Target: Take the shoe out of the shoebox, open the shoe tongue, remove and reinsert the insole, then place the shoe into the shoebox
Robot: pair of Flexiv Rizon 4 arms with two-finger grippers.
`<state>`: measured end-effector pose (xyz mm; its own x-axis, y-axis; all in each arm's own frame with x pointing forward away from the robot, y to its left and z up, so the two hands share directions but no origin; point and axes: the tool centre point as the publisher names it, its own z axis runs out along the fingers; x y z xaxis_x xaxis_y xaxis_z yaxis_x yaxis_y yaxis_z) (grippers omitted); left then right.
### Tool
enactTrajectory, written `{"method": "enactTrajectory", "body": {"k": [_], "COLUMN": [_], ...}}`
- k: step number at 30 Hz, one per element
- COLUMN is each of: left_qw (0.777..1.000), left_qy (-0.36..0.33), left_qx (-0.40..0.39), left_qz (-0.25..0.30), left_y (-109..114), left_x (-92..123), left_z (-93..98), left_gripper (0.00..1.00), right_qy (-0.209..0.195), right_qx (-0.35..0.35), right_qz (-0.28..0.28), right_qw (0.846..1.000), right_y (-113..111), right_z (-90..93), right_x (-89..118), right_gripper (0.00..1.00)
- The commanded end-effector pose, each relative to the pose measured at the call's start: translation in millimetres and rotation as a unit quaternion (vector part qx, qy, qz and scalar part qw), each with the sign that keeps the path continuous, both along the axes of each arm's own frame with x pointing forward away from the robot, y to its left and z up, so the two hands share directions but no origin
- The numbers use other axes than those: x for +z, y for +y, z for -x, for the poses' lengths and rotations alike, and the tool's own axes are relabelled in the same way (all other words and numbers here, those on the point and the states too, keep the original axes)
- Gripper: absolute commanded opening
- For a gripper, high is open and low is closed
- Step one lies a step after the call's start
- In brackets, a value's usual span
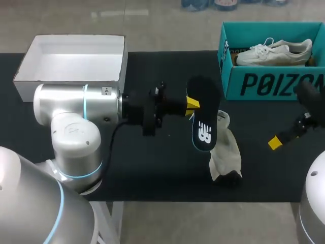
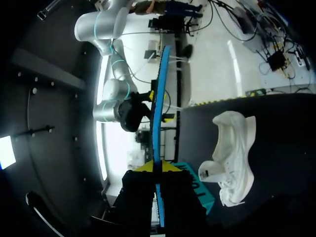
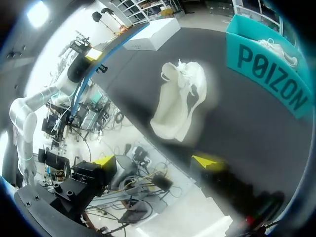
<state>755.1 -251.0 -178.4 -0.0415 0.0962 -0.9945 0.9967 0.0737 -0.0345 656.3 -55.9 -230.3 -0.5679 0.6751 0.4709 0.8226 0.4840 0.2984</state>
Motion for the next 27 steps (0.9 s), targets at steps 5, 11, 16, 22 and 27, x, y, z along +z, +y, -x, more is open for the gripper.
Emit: {"method": "enactTrajectory", "body": {"k": [5,11,16,22,27], "left_qw": [1.0,0.999,0.999,0.999,0.999], "left_qy": [0.005,0.008,0.008,0.008,0.008], "left_qx": [-0.002,0.021,0.021,0.021,0.021], "left_qz": [-0.003,-0.025,-0.025,-0.025,-0.025], "left_y": [-5.5,-5.7,-5.7,-5.7,-5.7], "left_x": [-1.4,-2.8,-2.8,-2.8,-2.8], "left_z": [3.3,2.4,2.4,2.4,2.4], "left_gripper": [0.0,0.0,0.0,0.0,0.0], "right_qy": [-0.017,-0.017,-0.017,-0.017,-0.017], "right_qx": [-0.002,-0.002,-0.002,-0.002,-0.002], "right_qz": [0.013,0.013,0.013,0.013,0.013], "right_qw": [1.0,1.0,1.0,1.0,1.0], "right_y": [-3.1,-3.1,-3.1,-3.1,-3.1], "right_z": [20.1,20.1,20.1,20.1,20.1], "right_x": [11.8,11.8,11.8,11.8,11.8], "right_gripper": [1.0,1.0,1.0,1.0,1.0]}}
